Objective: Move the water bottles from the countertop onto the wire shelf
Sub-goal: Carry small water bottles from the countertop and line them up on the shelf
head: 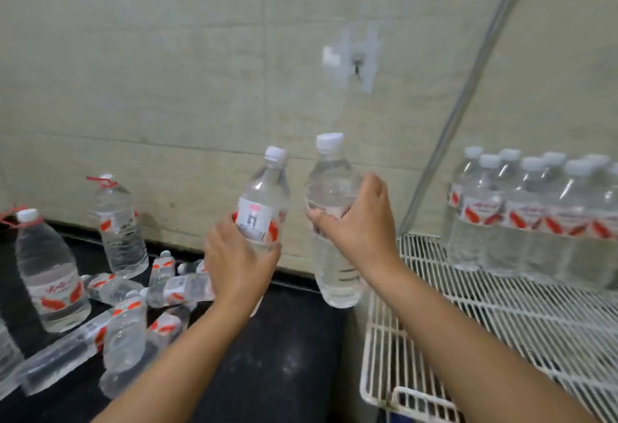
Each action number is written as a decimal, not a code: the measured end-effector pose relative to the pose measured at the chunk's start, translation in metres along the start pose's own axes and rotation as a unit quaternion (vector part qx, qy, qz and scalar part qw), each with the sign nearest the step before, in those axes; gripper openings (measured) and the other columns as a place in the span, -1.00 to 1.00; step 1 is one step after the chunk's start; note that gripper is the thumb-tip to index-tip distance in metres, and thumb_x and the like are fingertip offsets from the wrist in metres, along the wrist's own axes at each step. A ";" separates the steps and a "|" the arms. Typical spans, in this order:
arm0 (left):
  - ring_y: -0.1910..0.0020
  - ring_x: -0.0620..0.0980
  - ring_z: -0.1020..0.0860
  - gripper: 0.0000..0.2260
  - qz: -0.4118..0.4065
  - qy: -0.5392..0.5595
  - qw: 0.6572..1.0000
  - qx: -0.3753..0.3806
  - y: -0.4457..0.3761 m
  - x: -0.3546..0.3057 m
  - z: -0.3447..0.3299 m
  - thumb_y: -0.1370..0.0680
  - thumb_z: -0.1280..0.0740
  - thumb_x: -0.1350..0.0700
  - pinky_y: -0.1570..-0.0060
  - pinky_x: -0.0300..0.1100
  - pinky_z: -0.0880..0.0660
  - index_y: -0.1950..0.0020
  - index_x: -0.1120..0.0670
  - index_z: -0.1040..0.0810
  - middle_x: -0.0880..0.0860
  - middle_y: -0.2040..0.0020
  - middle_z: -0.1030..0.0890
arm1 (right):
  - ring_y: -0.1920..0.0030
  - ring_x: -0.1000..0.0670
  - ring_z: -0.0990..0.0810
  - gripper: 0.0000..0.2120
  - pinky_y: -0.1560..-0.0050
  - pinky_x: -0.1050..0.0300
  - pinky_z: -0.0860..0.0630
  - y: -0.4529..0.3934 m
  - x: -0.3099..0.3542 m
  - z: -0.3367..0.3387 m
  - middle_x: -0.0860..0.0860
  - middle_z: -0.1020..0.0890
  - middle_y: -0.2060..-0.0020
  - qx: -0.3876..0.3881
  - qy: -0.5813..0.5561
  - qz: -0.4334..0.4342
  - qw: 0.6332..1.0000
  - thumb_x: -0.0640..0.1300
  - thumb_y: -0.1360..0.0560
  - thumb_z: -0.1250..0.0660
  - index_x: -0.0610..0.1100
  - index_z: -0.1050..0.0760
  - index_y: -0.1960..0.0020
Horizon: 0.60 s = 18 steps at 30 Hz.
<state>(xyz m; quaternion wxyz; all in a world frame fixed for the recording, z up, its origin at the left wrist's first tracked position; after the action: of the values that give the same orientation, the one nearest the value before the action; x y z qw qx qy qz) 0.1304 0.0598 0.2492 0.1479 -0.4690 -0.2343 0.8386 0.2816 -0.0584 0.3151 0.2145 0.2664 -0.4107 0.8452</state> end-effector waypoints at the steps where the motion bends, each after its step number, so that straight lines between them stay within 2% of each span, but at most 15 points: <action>1: -0.15 0.26 -0.37 -0.42 -0.013 0.021 1.000 0.002 0.002 -0.023 -0.009 -0.31 -0.50 0.11 -0.15 0.05 -0.26 -0.21 0.31 -0.37 0.30 -0.09 -0.46 | -0.18 -0.06 -0.40 -0.38 0.08 0.25 -0.24 -0.008 -0.007 0.023 -0.09 -0.39 -0.17 -0.032 0.006 0.001 0.999 0.04 -0.31 -0.48 -0.22 -0.29 -0.19; 6: -0.19 0.19 -0.33 -0.40 -0.079 0.105 0.991 0.010 0.022 -0.121 -0.056 -0.34 -0.48 0.10 -0.11 -0.16 -0.15 -0.26 0.29 -0.31 0.23 -0.15 -0.42 | -0.22 -0.12 -0.40 -0.33 -0.10 0.13 -0.33 -0.028 -0.053 0.118 -0.15 -0.39 -0.20 -0.127 0.041 -0.011 0.991 -0.01 -0.28 -0.51 -0.27 -0.29 -0.23; 10: -0.22 0.15 -0.30 -0.36 -0.099 0.190 0.975 0.063 0.059 -0.195 -0.113 -0.34 -0.49 0.09 -0.22 -0.11 -0.19 -0.29 0.26 -0.28 0.19 -0.19 -0.39 | -0.16 -0.14 -0.43 -0.35 0.00 0.17 -0.31 -0.027 -0.117 0.187 -0.16 -0.41 -0.16 -0.173 0.062 -0.043 0.982 -0.04 -0.28 -0.51 -0.27 -0.30 -0.21; 12: -0.22 0.12 -0.29 -0.35 -0.086 0.238 0.964 0.088 0.077 -0.222 -0.140 -0.34 -0.50 0.09 -0.23 -0.11 -0.21 -0.30 0.25 -0.27 0.17 -0.20 -0.37 | -0.18 -0.13 -0.42 -0.35 0.00 0.19 -0.29 -0.024 -0.149 0.209 -0.15 -0.41 -0.17 -0.177 0.070 -0.060 0.980 -0.05 -0.29 -0.51 -0.25 -0.29 -0.24; 14: -0.24 0.09 -0.28 -0.33 -0.054 0.270 0.955 0.113 0.095 -0.239 -0.168 -0.33 -0.50 0.08 -0.24 -0.14 -0.21 -0.30 0.23 -0.26 0.15 -0.21 -0.35 | -0.22 -0.13 -0.41 -0.29 -0.09 0.15 -0.33 -0.022 -0.182 0.225 -0.14 -0.40 -0.21 -0.176 0.076 -0.079 0.978 -0.04 -0.29 -0.52 -0.25 -0.27 -0.29; 16: -0.24 0.08 -0.28 -0.30 -0.018 0.274 0.952 0.133 0.113 -0.246 -0.196 -0.32 -0.51 0.03 -0.30 -0.08 -0.25 -0.32 0.21 -0.24 0.14 -0.21 -0.35 | -0.22 -0.15 -0.42 -0.24 -0.14 0.09 -0.37 -0.020 -0.213 0.234 -0.16 -0.40 -0.22 -0.170 0.078 -0.096 0.978 -0.02 -0.27 -0.52 -0.26 -0.26 -0.32; 18: -0.25 0.11 -0.29 -0.29 -0.001 0.257 0.955 0.146 0.128 -0.249 -0.221 -0.33 -0.51 0.02 -0.32 0.00 -0.26 -0.33 0.22 -0.24 0.15 -0.22 -0.35 | -0.21 -0.14 -0.41 -0.26 -0.12 0.12 -0.37 -0.019 -0.241 0.239 -0.17 -0.39 -0.21 -0.160 0.080 -0.112 0.977 -0.04 -0.28 -0.52 -0.28 -0.26 -0.30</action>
<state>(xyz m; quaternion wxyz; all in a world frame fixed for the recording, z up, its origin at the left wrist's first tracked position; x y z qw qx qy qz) 0.4445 -0.1087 0.2604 0.2710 -0.6416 -0.0636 0.7148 0.5423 -0.2754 0.2995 0.3803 0.2044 -0.4893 0.7578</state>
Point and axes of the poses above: each hand's wrist, its own y-axis away from the middle knuckle, its own z-axis out of the back of the hand, x = y × z, the point moved 8 cm from there along -y, towards the middle knuckle
